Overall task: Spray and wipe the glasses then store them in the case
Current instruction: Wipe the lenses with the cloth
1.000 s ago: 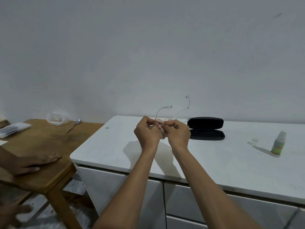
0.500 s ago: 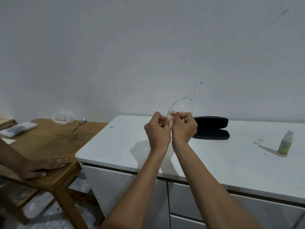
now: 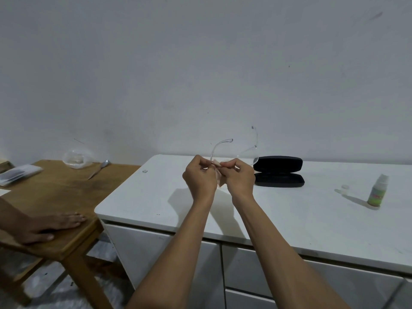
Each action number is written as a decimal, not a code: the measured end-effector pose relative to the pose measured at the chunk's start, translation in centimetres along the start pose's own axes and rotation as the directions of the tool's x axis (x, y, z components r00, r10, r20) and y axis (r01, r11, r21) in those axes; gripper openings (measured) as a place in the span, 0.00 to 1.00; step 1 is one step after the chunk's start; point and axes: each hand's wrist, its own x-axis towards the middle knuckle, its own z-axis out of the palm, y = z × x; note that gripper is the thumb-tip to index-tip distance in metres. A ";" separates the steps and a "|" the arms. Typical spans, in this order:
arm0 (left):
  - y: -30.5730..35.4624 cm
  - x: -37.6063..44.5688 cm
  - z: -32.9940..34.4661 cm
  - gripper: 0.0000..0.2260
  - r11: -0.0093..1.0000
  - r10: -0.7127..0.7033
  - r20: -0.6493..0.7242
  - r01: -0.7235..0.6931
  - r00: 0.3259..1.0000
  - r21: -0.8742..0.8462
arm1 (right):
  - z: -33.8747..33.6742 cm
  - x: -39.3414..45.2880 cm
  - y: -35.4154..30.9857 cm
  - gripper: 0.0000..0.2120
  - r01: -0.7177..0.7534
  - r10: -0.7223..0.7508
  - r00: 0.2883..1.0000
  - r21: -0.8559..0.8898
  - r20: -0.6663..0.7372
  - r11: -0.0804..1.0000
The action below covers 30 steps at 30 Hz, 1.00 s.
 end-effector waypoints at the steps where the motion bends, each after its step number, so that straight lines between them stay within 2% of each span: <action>1: -0.1 0.2 0.0 0.09 1.000 -0.005 0.001 0.005 1.000 0.003 | 0.0 -0.2 -0.1 0.09 0.006 -0.006 1.000 -0.002 0.000 1.000; 7: -1.7 1.5 -0.8 0.12 1.000 -0.022 -0.010 0.022 1.000 0.015 | 0.1 -0.7 0.5 0.10 -0.012 0.008 0.995 -0.040 -0.099 0.999; 13: -1.8 1.5 -1.1 0.10 0.988 0.138 -0.033 -0.135 0.990 0.077 | 0.3 -0.9 0.5 0.10 0.043 -0.055 0.991 -0.097 -0.120 0.994; 17: -1.9 2.6 -2.4 0.08 0.982 0.180 -0.079 -0.175 0.980 0.070 | -1.1 -0.5 0.2 0.06 0.073 -0.089 0.986 -0.118 -0.137 0.990; 21: -3.9 4.1 -4.3 0.08 0.976 0.188 -0.067 -0.179 0.980 0.120 | -2.8 0.2 -0.1 0.04 0.081 -0.096 0.976 -0.084 -0.197 0.993; 26: -6.9 5.6 -7.0 0.13 0.958 0.213 -0.061 -0.196 0.975 0.209 | -4.7 1.5 -0.3 0.12 0.092 -0.100 0.962 -0.043 -0.256 0.995; 30: -8.6 6.5 -8.5 0.12 0.948 0.226 -0.050 -0.208 0.973 0.241 | -5.3 2.5 -0.5 0.08 0.075 -0.088 0.967 -0.063 -0.240 0.995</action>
